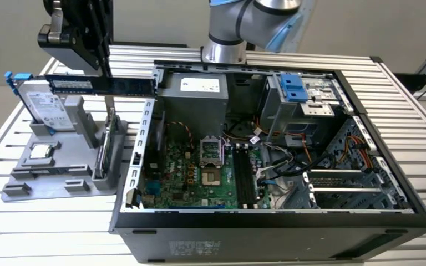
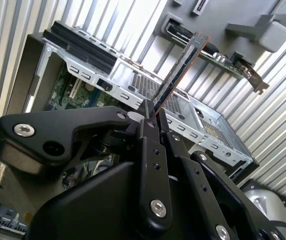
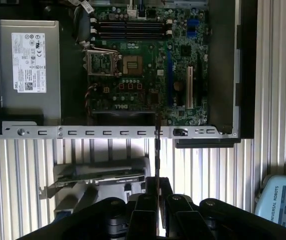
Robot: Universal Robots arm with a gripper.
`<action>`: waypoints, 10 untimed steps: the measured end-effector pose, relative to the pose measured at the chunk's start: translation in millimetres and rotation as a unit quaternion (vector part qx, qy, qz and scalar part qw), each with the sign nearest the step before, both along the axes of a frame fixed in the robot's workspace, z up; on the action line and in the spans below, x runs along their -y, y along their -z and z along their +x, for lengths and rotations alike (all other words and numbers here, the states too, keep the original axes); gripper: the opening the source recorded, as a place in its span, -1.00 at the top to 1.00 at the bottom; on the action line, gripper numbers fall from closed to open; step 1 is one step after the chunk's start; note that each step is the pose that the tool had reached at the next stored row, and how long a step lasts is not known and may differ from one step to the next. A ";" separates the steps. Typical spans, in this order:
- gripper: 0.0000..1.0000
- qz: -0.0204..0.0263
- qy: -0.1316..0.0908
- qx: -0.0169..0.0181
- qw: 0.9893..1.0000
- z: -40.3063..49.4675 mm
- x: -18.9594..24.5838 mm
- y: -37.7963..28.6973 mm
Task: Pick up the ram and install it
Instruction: 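Pick up the ram and move it above insertion slot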
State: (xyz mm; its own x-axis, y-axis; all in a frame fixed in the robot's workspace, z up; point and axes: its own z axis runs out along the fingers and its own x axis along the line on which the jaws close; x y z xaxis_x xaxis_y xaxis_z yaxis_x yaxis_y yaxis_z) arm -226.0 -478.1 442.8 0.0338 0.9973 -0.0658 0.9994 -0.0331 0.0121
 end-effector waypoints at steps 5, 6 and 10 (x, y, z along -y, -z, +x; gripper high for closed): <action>1.00 0.000 0.000 0.000 1.000 5.4 0.0 -0.6; 1.00 0.000 0.000 0.000 1.000 6.4 0.0 -0.7; 1.00 0.000 0.000 0.000 1.000 10.6 0.0 -1.2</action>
State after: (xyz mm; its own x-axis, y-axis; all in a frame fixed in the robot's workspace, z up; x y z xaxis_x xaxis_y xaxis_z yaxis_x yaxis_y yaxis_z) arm -215.4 -478.1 444.0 0.0338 0.9973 -0.0659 0.9994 -0.0330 0.0121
